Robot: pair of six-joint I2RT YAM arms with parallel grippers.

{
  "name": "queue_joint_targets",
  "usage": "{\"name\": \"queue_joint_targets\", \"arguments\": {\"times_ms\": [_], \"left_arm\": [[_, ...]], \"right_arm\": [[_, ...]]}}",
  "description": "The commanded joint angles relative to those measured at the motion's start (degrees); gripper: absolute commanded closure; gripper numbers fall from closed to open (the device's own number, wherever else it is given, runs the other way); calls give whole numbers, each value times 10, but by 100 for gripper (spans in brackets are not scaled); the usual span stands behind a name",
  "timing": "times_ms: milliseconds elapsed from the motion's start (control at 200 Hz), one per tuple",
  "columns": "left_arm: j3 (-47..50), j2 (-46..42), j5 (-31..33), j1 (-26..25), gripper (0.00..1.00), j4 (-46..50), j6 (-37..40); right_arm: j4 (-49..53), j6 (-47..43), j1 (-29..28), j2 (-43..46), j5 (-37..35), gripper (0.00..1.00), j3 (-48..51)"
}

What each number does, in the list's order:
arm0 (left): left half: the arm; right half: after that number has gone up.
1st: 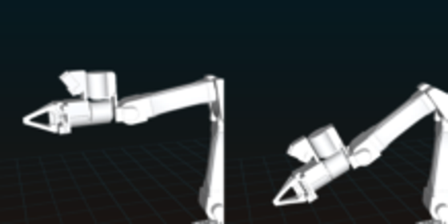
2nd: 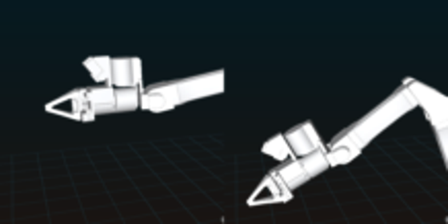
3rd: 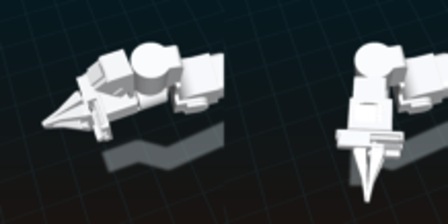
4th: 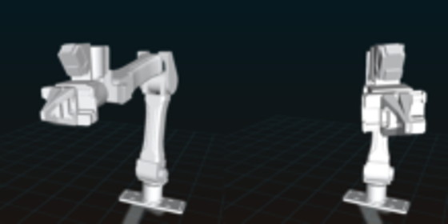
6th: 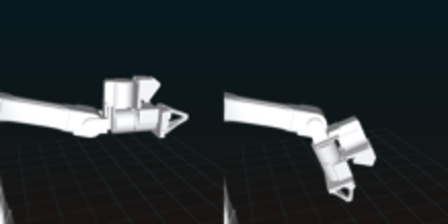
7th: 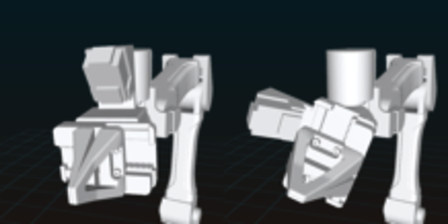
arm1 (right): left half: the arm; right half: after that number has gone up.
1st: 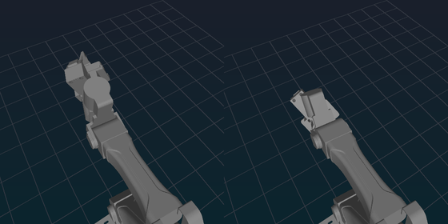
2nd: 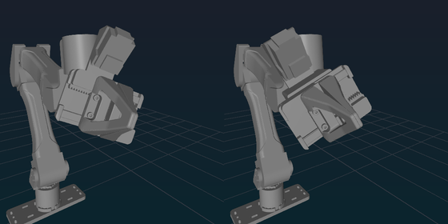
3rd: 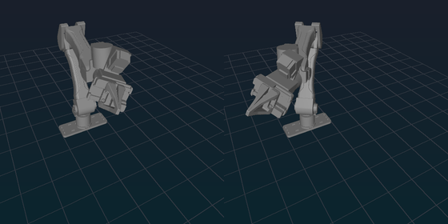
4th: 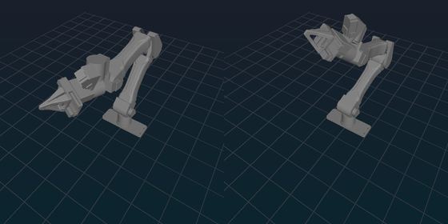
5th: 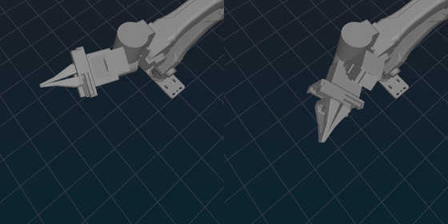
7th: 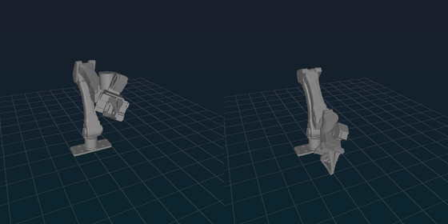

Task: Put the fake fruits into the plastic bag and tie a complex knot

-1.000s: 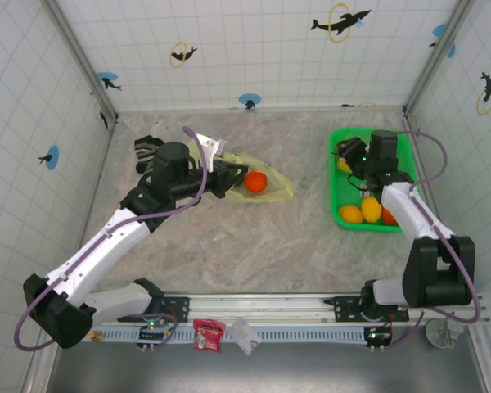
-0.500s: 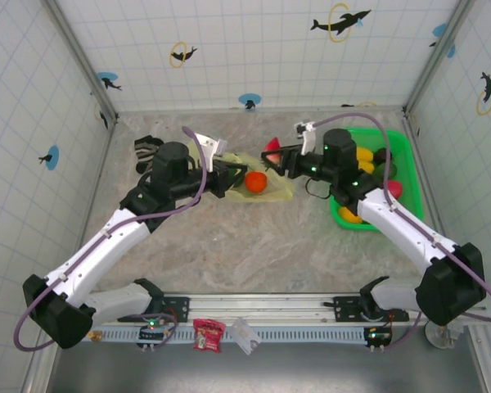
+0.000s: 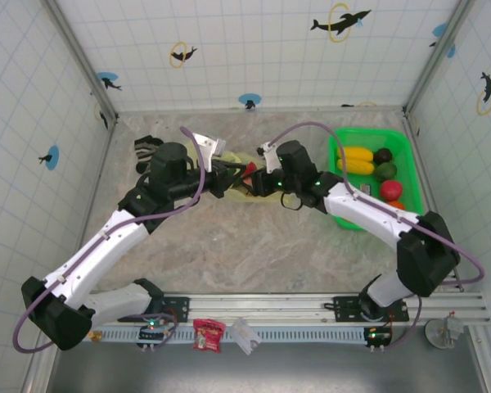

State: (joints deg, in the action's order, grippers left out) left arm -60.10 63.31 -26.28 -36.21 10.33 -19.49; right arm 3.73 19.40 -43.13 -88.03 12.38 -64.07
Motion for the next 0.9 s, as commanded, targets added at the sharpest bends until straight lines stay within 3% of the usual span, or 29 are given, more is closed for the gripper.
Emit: {"name": "queue_joint_targets", "arguments": {"times_ms": [0,270,415,510,666,896], "left_arm": [[-6,-10,-6,6,100,5,6],[-7,-10,-3,6,100,3,5],[-4,-8,0,6,100,4,7],[-3,-9,1,6,100,4,8],[0,-11,4,5,100,6,11],[5,-16,13,7,100,6,12]], "right_arm": [[2,-3,-19,-46,-42,49,-54],[-62,58,-37,-151,-79,47,-115],[-56,80,-42,-189,-97,17,-140],[-58,77,-43,-178,-104,12,-128],[-72,71,-36,-140,-97,17,-88],[-77,54,-25,-60,-73,44,-25]]}}
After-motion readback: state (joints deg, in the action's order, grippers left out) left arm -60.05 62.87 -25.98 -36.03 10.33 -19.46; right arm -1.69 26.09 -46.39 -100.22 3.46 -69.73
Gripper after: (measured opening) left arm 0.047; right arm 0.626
